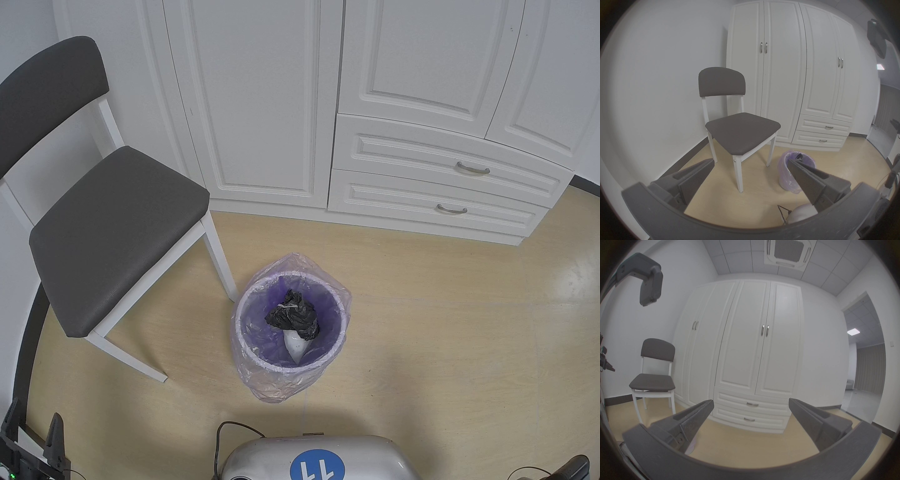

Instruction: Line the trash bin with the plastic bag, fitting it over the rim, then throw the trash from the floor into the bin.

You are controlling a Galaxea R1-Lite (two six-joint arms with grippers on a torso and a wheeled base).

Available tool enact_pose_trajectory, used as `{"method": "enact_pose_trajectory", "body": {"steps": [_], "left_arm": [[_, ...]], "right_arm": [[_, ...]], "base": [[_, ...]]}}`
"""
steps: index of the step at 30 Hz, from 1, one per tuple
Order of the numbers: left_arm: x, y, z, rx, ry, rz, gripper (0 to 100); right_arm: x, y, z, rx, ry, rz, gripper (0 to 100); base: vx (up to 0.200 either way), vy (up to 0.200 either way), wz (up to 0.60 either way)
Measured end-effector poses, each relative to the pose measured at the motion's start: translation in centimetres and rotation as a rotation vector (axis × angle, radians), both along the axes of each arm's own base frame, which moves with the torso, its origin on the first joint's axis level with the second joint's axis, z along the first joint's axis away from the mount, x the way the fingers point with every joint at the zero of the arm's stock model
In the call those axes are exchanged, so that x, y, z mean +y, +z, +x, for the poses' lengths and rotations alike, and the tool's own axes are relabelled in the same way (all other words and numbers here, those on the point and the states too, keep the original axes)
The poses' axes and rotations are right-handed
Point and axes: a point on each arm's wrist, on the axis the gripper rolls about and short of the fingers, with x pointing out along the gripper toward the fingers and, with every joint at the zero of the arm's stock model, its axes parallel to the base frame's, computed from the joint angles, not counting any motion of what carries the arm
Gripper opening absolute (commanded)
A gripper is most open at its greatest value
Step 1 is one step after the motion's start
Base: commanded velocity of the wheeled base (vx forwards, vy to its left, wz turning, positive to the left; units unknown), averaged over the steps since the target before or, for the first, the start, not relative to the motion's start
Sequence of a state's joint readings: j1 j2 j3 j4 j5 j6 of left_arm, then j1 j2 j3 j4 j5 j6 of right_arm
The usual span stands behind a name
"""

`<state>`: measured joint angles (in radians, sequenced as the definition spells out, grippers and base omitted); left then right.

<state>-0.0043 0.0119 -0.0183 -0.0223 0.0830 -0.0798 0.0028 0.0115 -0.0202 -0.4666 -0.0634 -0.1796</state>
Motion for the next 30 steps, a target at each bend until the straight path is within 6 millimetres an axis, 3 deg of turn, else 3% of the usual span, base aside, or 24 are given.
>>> {"method": "enact_pose_trajectory", "body": {"steps": [7, 19, 30], "left_arm": [[-0.1, -0.2, 0.0, 0.019, -0.034, 0.025, 100], [-0.1, -0.2, 0.0, 0.02, -0.06, 0.044, 100], [-0.1, -0.2, 0.0, 0.022, -0.064, 0.049, 100]], "right_arm": [[0.0, -0.8, 0.4, 0.083, -0.002, 0.021, 100], [0.0, -3.8, 1.1, 0.381, -0.007, 0.025, 100], [0.1, -4.0, 1.1, 0.399, 0.056, 0.075, 100]], "base": [[0.0, 0.0, 0.0], [0.0, 0.0, 0.0], [0.0, 0.0, 0.0]]}}
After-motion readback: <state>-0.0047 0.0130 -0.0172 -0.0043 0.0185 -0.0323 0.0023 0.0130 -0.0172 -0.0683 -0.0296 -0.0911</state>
